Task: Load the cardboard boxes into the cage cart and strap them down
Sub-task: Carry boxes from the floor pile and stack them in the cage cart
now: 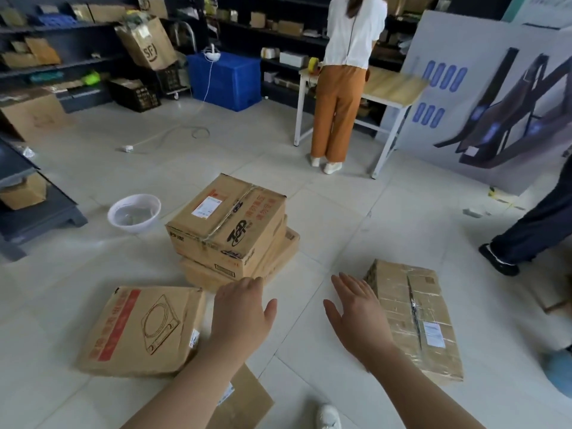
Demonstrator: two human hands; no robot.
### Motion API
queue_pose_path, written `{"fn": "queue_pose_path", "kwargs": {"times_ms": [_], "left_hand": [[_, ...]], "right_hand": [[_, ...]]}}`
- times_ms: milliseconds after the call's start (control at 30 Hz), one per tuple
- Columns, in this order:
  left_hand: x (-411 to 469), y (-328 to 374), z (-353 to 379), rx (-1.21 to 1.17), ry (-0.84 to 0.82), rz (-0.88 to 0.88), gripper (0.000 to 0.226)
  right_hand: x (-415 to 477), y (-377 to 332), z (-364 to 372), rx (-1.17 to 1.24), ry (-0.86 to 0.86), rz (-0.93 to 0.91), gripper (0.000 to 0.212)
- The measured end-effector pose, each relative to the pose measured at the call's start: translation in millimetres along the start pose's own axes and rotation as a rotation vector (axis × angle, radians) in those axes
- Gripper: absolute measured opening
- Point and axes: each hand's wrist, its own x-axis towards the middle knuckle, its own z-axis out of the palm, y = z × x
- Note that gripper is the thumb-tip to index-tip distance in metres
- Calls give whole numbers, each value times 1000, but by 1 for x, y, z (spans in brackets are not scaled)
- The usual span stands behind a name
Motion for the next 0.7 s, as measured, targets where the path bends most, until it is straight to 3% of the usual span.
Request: {"fn": "queue_pose_path", "kwargs": {"times_ms": [333, 467, 700], "left_hand": [[122, 43, 60, 34, -24, -295, 33], [156, 28, 84, 70, -54, -431, 53], [226, -36, 139, 70, -157, -645, 61]], "right_hand": [[159, 99, -4, 0, -175, -136, 53], [217, 100, 14, 30, -242, -196, 53], [336, 75, 87, 28, -320, -288, 48]]}}
